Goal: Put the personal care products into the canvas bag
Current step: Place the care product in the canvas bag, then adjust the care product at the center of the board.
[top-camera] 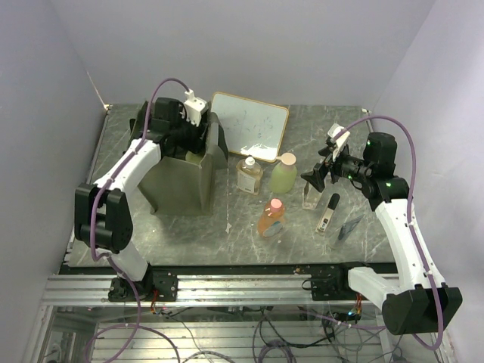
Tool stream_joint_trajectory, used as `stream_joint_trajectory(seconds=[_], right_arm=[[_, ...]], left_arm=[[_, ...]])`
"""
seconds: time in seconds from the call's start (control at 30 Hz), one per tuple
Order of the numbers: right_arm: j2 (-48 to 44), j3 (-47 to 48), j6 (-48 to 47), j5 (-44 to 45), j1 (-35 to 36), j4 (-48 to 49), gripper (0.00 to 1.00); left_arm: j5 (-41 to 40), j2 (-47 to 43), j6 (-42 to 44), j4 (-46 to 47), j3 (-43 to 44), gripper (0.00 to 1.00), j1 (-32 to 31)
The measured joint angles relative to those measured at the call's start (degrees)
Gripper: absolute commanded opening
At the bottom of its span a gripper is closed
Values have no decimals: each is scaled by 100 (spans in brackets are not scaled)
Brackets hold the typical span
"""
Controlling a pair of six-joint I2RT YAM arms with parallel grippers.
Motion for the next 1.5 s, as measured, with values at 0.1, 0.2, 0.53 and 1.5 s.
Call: stream_joint_trajectory(seconds=[0.1, 0.2, 0.53, 1.5], right_arm=[[0, 0, 0, -33, 0, -2, 100], [0, 0, 0, -59, 0, -4, 100], [59, 2, 2, -120, 0, -68, 100], [293, 245, 643, 820, -157, 367, 100]], left_arm=[[-48, -50, 2, 0, 74, 70, 0], [-140, -122, 4, -11, 120, 74, 0], [-487, -564, 55, -210, 269, 86, 0], [-1436, -1738, 245, -1187, 2028, 100, -1641]])
